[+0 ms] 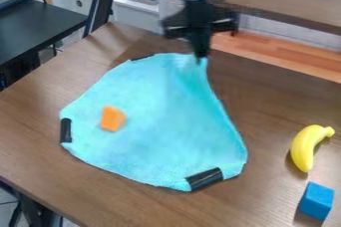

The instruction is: Fold the cloth from top right to bottom left

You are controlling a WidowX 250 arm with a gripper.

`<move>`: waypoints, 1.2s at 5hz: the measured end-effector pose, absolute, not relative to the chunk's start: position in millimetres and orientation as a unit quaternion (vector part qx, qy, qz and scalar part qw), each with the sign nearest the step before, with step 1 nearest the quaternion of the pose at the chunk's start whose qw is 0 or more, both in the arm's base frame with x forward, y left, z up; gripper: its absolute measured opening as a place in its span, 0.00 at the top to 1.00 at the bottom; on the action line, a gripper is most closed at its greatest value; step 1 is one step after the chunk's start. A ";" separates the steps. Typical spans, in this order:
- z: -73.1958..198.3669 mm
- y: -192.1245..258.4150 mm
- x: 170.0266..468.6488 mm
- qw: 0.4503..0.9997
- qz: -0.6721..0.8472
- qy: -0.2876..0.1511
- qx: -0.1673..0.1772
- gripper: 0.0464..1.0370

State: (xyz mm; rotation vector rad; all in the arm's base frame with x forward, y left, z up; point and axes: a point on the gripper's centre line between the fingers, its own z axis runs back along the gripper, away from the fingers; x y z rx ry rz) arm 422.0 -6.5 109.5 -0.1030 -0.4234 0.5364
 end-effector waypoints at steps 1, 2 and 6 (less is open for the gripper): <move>99.5 45.5 393.0 0.937 0.290 -0.190 -0.052 1.00; 91.5 76.3 367.7 0.937 0.294 -0.180 -0.052 1.00; 98.9 153.1 291.0 0.911 0.363 -0.191 -0.052 0.84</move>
